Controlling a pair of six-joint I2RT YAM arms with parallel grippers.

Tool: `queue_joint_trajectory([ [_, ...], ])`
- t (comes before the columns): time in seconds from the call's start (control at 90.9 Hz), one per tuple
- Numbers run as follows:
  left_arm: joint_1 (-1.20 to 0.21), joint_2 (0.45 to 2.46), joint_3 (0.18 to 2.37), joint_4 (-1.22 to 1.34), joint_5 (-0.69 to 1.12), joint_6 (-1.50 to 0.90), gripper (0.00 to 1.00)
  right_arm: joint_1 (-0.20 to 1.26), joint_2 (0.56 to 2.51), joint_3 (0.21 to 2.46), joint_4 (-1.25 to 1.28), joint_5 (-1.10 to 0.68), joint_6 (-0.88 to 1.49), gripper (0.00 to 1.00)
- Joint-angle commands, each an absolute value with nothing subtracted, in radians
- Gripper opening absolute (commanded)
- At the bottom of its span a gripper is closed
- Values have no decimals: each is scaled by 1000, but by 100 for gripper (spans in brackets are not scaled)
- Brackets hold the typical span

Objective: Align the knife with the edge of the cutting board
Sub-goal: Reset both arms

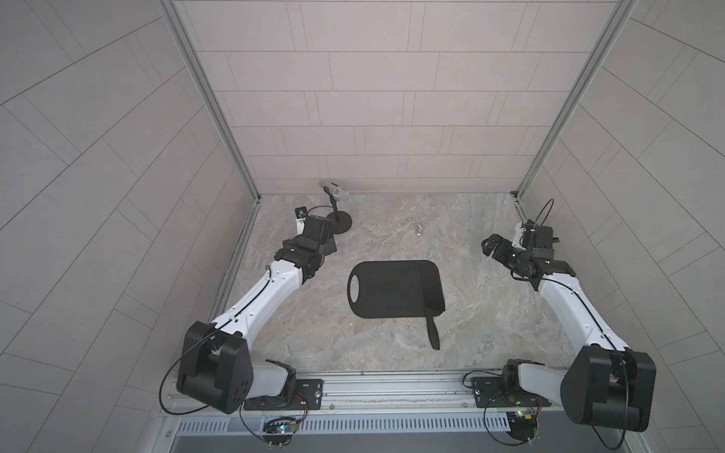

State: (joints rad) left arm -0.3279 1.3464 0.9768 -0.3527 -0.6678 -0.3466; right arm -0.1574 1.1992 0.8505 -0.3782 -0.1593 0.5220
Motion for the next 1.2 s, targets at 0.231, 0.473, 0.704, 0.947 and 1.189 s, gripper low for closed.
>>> queue_joint_trajectory([
  [0.231, -294, 1388, 818, -64, -853, -200, 100, -179, 1264, 684, 29, 52, 558, 100],
  [0.473, -208, 1408, 712, 107, -782, -178, 100, -179, 1347, 591, 245, 128, 496, 100],
  [0.704, -174, 1421, 584, 385, -716, -92, 100, -180, 1402, 649, 238, 44, 466, 100],
  [0.947, -132, 1454, 510, 572, -576, -82, 100, -174, 1329, 511, 366, 112, 398, 100],
  [1.189, -130, 1507, 442, 742, -476, -44, 100, -171, 1398, 490, 473, 91, 338, 100],
])
